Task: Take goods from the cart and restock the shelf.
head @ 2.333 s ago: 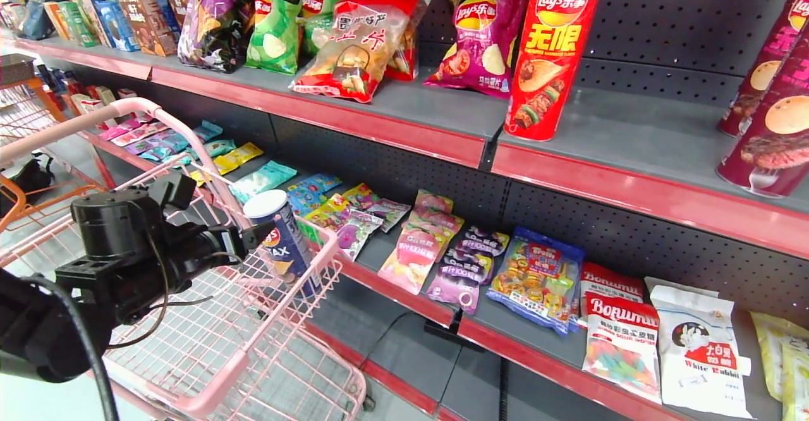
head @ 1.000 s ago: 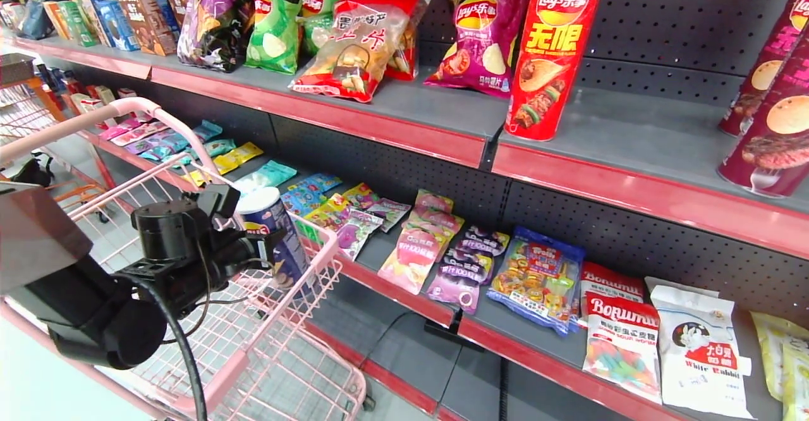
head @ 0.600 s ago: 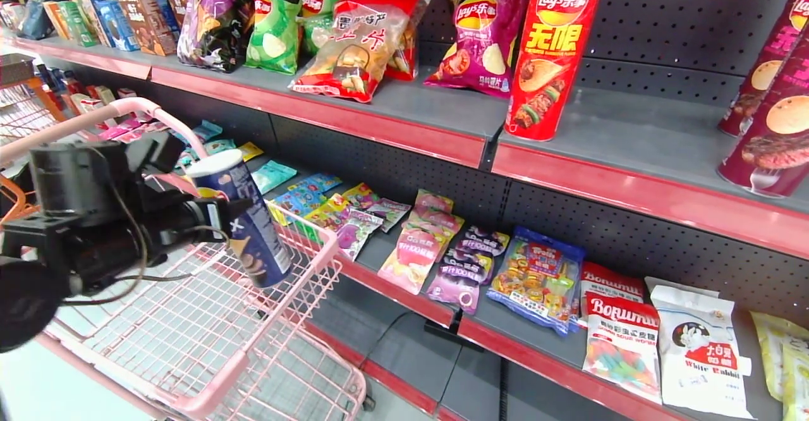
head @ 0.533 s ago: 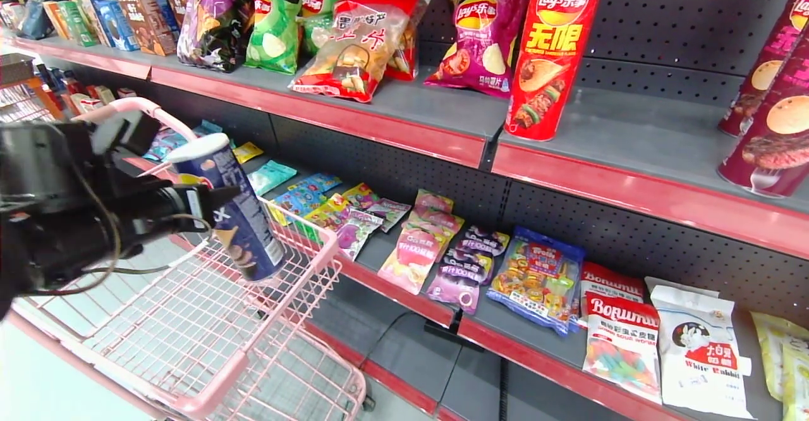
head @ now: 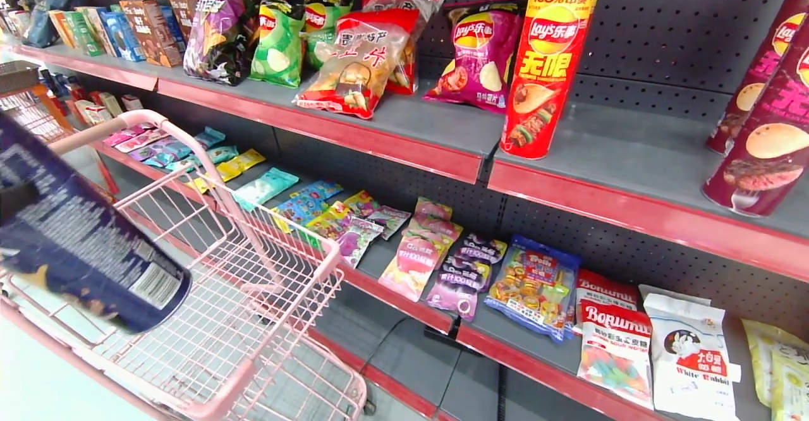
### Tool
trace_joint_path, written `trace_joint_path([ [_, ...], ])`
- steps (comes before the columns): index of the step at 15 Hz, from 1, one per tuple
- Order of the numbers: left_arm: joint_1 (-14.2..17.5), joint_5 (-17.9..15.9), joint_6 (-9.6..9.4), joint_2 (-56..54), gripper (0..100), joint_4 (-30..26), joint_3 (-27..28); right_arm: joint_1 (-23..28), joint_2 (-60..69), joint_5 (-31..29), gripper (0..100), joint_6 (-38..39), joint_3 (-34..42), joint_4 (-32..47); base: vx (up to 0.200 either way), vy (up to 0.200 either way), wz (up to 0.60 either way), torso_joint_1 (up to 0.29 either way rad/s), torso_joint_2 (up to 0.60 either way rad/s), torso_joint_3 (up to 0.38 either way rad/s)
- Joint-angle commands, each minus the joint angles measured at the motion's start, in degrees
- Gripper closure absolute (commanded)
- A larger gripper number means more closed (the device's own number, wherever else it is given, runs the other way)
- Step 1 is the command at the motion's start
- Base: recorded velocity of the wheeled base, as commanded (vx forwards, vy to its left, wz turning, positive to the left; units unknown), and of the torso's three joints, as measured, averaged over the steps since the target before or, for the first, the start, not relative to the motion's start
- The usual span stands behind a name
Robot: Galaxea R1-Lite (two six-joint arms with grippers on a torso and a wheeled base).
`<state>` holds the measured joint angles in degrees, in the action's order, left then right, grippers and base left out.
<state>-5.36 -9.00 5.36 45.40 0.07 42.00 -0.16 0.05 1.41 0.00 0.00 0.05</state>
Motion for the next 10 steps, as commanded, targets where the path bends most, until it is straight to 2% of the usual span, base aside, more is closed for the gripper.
trace_joint_path([
  [1, 0.1, 0.3, -0.35, -16.2, 100, -1.6, -7.8, 0.0, 0.0, 0.0, 0, 0.0, 0.0, 0.0, 0.0, 0.0, 0.0, 0.154, -0.49, -0.33],
  [3, 0.2, 2.7, -1.23, -18.9, 100, -2.8, -8.9, 0.0, 0.0, 0.0, 0, 0.0, 0.0, 0.0, 0.0, 0.0, 0.0, 0.176, -0.52, -0.349],
  [5, 0.2, 6.3, -1.32, -19.1, 100, -3.0, -9.0, 0.0, 0.0, 0.0, 0, 0.0, 0.0, 0.0, 0.0, 0.0, 0.0, 0.181, -0.52, -0.354],
  [9, 0.1, 6.1, -1.5, -19.4, 100, -2.9, -9.0, 0.0, 0.0, 0.0, 0, 0.0, 0.0, 0.0, 0.0, 0.0, 0.0, 0.214, -0.57, -0.36],
  [10, 0.1, 6.1, -1.5, -19.4, 100, -2.9, -9.0, 0.0, 0.0, 0.0, 0, 0.0, 0.0, 0.0, 0.0, 0.0, -0.6, 0.256, -0.6, -0.364],
])
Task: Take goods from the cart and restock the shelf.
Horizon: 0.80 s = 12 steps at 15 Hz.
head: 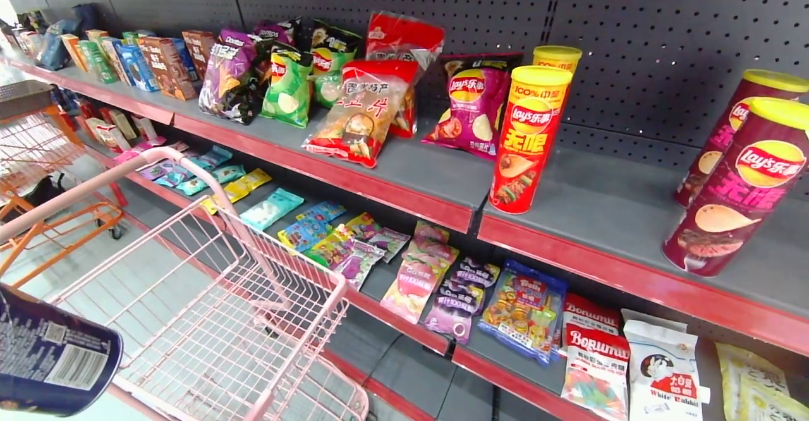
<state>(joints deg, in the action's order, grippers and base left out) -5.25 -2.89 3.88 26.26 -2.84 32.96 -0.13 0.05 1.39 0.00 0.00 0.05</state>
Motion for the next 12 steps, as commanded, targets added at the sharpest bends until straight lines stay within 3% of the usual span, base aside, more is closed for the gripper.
trace_joint_path([
  [1, 0.0, 0.0, -0.01, -0.2, 100, 0.0, 0.0, 0.0, 0.0, 0.0, 0, 0.0, 0.0, 0.0, 0.0, 0.0, -0.6, 0.227, -0.61, -0.373],
  [3, 0.0, 0.2, -0.98, -0.3, 100, -0.1, -0.3, 0.0, 0.0, 0.0, 0, 0.0, 0.0, 0.0, 0.0, 0.0, -0.6, 0.181, -0.48, -0.278],
  [7, -0.3, -0.5, -8.45, -3.2, 100, -1.0, -3.1, 0.0, 0.0, 0.0, 0, 0.0, 0.0, 0.0, 0.0, 0.0, -0.6, 0.035, -0.06, -0.046],
  [12, -0.4, -0.7, -9.85, -5.4, 100, -1.6, -5.9, 0.0, 0.0, 0.0, 0, -0.1, 0.0, 0.0, 0.0, 0.0, -0.6, 0.001, 0.0, 0.001],
])
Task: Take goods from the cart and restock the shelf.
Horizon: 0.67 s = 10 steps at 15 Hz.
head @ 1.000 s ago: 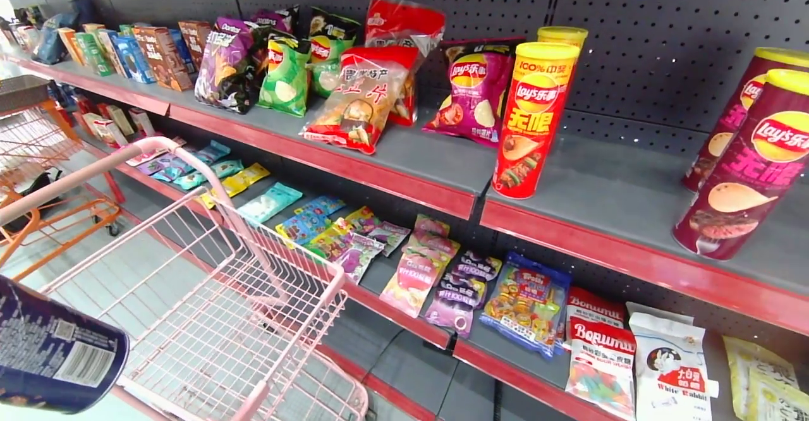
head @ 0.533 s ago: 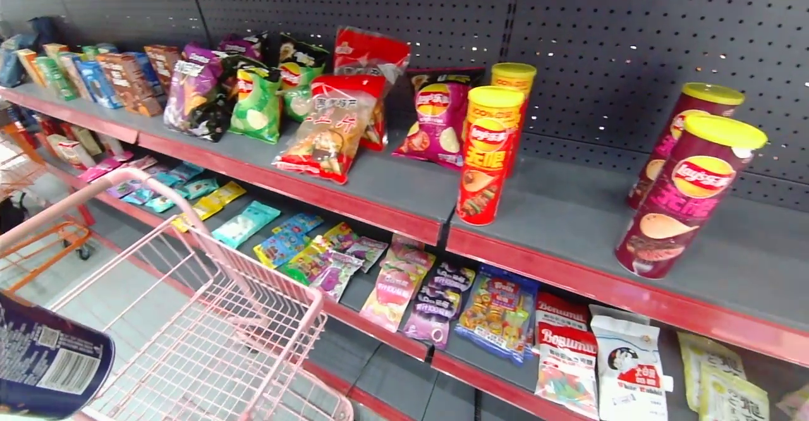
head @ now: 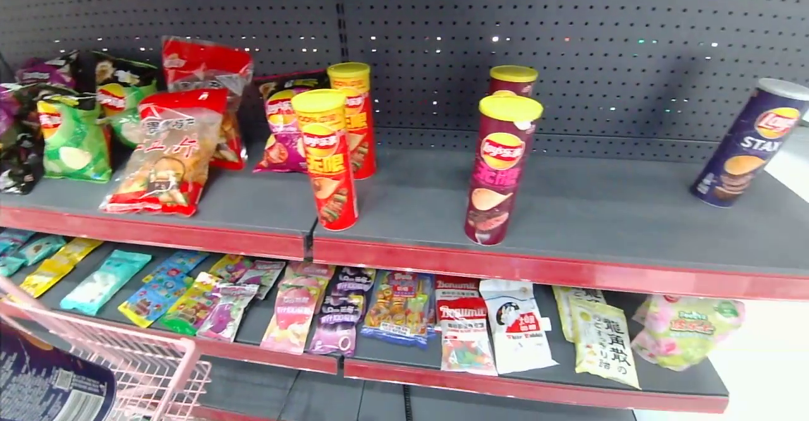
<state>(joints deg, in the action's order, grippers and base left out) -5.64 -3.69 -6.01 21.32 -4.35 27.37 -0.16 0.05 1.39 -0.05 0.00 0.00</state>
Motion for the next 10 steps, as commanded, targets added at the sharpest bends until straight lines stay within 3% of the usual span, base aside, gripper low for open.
trace_joint_path([
  [1, -0.2, -0.4, -0.67, -0.6, 100, -0.3, -0.4, 0.0, 0.0, 0.0, 0, 0.0, 0.0, 0.1, 0.0, 0.0, -0.6, 0.002, 0.0, 0.002],
  [2, -0.1, -0.4, -2.16, -0.3, 100, -0.5, -0.4, 0.0, 0.0, 0.0, 0, 0.0, 0.0, 0.0, 0.0, 0.0, 0.0, 0.0, 0.0, 0.0],
  [3, -0.2, -0.3, -5.15, 0.5, 100, -0.5, -0.2, 0.0, 0.0, 0.0, 0, 0.0, 0.0, 0.0, 0.0, 0.0, 0.0, 0.0, 0.0, 0.0],
  [7, 0.0, 0.0, -5.77, 0.9, 100, -0.5, 0.0, 0.0, 0.0, 0.1, 0, -0.1, 0.0, 0.0, 0.0, 0.0, 0.0, 0.0, 0.0, 0.0],
  [10, 0.0, 0.0, -5.86, 1.1, 100, -0.5, 0.0, 0.0, 0.0, 0.0, 0, -0.1, 0.0, 0.0, 0.2, 0.0, 0.0, 0.001, 0.0, 0.002],
])
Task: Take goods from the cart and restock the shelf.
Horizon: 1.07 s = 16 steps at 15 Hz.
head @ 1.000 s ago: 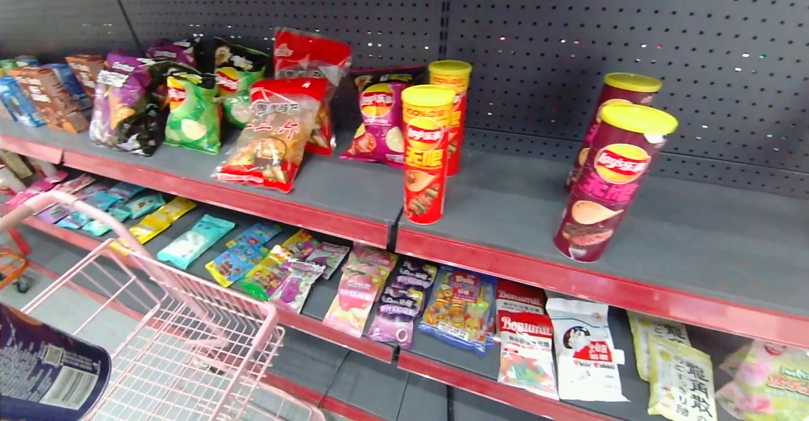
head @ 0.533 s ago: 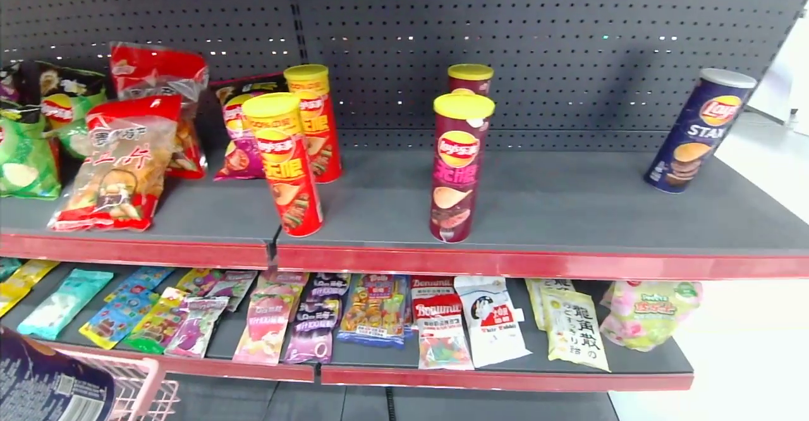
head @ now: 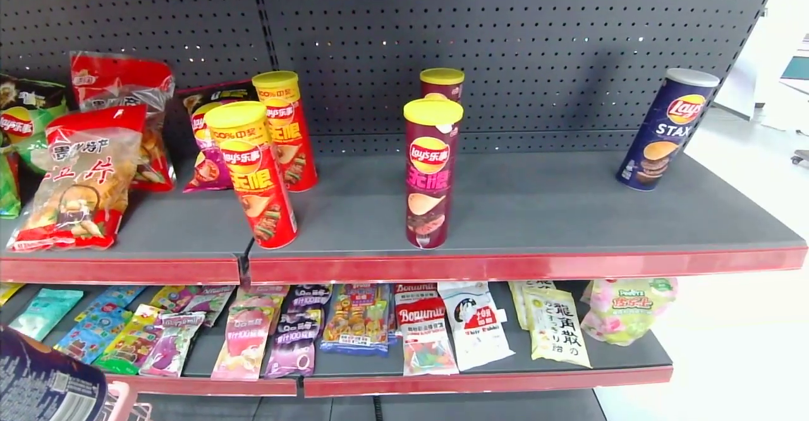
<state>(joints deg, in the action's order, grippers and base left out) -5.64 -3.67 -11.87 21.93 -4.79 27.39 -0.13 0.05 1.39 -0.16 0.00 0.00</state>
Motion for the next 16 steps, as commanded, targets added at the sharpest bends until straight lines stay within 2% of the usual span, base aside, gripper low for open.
trace_joint_path([
  [1, 0.0, 0.0, 0.01, 0.5, 100, 0.0, -0.1, 0.0, 0.0, 0.0, 0, -0.1, 0.0, 0.1, 0.2, 0.0, 0.0, -0.012, -0.02, 0.002],
  [2, 0.0, -0.1, 0.01, 0.5, 100, 0.0, -0.1, 0.0, 0.0, 0.1, 0, -0.1, 0.0, 0.0, 0.2, 0.0, 0.0, 0.012, 0.0, -0.002],
  [6, 0.0, -0.2, -1.05, 0.3, 100, 0.0, -0.2, 0.0, 0.0, 0.1, 0, -0.1, 0.0, 0.0, 0.0, 0.0, 0.0, 0.0, 0.0, 0.0],
  [16, 0.0, -0.3, -1.22, 0.4, 100, -0.1, -0.4, 0.0, 0.0, 0.1, 0, -0.1, 0.0, 0.1, 0.0, -0.2, 0.0, -0.002, 0.0, 0.001],
])
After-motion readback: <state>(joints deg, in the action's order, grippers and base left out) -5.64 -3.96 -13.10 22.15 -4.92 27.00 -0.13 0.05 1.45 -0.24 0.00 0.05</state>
